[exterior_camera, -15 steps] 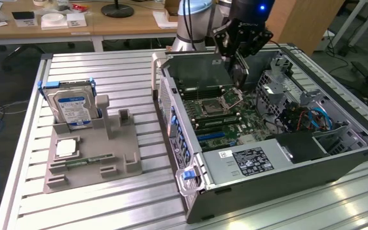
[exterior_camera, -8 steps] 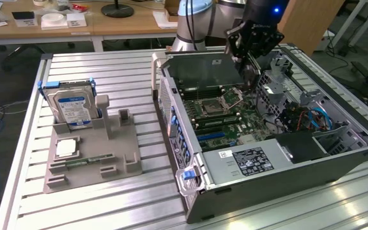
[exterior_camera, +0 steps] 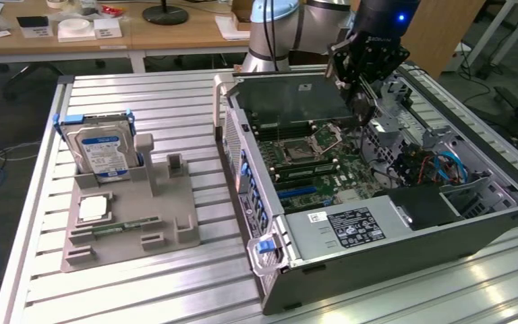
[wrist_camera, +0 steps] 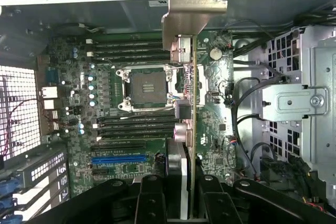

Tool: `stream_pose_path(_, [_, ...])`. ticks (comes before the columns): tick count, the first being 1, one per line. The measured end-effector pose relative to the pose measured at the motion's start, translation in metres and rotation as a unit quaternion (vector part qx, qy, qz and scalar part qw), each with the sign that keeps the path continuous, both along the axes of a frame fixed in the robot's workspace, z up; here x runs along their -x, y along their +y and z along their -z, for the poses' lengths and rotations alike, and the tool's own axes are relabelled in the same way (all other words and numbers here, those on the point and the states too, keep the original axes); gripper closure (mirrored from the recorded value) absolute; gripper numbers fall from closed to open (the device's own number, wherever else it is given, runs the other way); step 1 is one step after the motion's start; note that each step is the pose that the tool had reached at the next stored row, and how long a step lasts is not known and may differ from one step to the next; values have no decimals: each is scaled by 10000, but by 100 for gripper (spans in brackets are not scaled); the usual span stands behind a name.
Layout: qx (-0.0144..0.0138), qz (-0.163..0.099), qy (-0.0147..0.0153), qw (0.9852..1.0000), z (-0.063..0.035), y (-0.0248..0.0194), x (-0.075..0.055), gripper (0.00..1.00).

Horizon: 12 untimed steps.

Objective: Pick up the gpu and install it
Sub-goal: 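Pick up the gpu and move the gpu toward the slot, then insert the gpu into the slot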

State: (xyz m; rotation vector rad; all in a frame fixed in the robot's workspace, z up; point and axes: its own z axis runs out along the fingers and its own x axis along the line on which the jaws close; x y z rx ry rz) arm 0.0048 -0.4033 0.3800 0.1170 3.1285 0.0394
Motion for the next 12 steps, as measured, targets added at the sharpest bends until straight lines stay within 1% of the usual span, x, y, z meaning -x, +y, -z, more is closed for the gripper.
stream_pose_path(8, [0,-10,0,10000,0,0,0,71])
stream_pose_path(10, [-1,-83,0,10000,1,0,1,71])
stream_pose_path(12, [-1,-240,0,9997,1,0,1,71])
